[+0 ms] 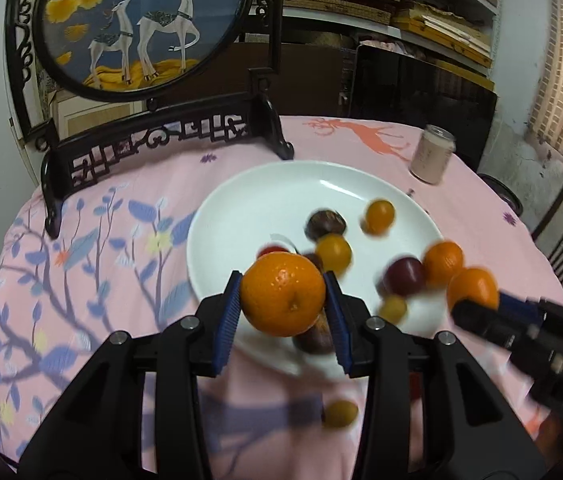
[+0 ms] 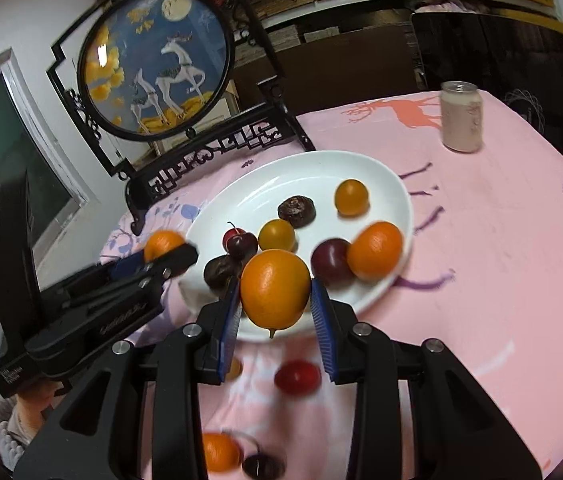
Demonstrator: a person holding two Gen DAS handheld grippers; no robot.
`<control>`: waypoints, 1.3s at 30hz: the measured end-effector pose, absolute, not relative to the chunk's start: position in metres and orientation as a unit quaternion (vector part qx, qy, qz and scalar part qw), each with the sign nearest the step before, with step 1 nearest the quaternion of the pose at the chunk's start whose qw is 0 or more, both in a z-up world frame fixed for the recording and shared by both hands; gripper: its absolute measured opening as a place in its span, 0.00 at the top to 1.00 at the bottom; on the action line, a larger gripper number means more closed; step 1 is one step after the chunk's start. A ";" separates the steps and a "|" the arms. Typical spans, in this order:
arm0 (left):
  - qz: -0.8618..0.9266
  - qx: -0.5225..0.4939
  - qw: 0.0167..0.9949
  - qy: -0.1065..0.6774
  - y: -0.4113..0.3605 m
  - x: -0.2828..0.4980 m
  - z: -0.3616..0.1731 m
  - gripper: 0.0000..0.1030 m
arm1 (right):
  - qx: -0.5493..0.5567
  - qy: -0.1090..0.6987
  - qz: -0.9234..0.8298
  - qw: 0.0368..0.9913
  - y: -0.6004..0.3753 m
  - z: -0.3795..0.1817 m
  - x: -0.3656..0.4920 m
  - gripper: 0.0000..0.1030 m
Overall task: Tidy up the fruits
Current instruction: 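Place both oranges on the white plate and open both tools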
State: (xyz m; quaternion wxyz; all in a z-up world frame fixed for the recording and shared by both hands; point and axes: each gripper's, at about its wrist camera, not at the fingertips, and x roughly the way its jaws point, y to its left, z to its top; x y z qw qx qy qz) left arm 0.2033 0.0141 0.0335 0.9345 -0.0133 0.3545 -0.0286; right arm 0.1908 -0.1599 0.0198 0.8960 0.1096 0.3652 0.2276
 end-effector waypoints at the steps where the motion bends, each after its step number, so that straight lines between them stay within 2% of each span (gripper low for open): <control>1: -0.025 -0.014 0.935 0.354 0.014 0.210 0.033 0.60 | 0.104 0.368 0.228 0.895 -0.155 0.018 0.196 0.65; 2: -0.023 -0.016 0.934 0.355 0.015 0.216 0.032 0.60 | 0.098 0.370 0.228 0.895 -0.151 0.016 0.200 0.65; 3: -0.021 -0.021 0.933 0.357 0.016 0.223 0.028 0.59 | 0.089 0.374 0.224 0.896 -0.146 0.013 0.205 0.58; 4: -0.020 -0.024 0.933 0.357 0.018 0.226 0.025 0.57 | 0.082 0.374 0.219 0.897 -0.144 0.010 0.209 0.40; 5: -0.017 -0.025 0.934 0.357 0.019 0.228 0.022 0.42 | 0.080 0.370 0.215 0.900 -0.144 0.010 0.210 0.39; 6: -0.015 -0.023 0.934 0.357 0.020 0.228 0.020 0.33 | 0.075 0.359 0.213 0.906 -0.146 0.009 0.209 0.39; 11: -0.018 -0.027 0.935 0.352 0.027 0.222 0.023 0.33 | 0.084 0.347 0.209 0.910 -0.158 0.012 0.206 0.39; 14: -0.014 -0.026 0.937 0.347 0.030 0.213 0.025 0.28 | 0.093 0.351 0.206 0.909 -0.164 0.013 0.198 0.39; 19: -0.008 -0.030 0.937 0.348 0.034 0.191 0.021 0.26 | 0.106 0.337 0.202 0.914 -0.176 0.018 0.178 0.39; 24: 0.010 -0.013 0.945 0.327 0.028 0.158 0.020 0.11 | 0.125 0.334 0.195 0.914 -0.191 0.010 0.156 0.36; 30: 0.003 0.026 0.944 0.328 0.013 0.120 0.010 0.06 | 0.148 0.330 0.185 0.914 -0.209 0.005 0.134 0.33; 39: 0.011 0.018 0.942 0.334 0.015 0.086 -0.001 0.05 | 0.185 0.358 0.186 0.896 -0.223 -0.012 0.117 0.32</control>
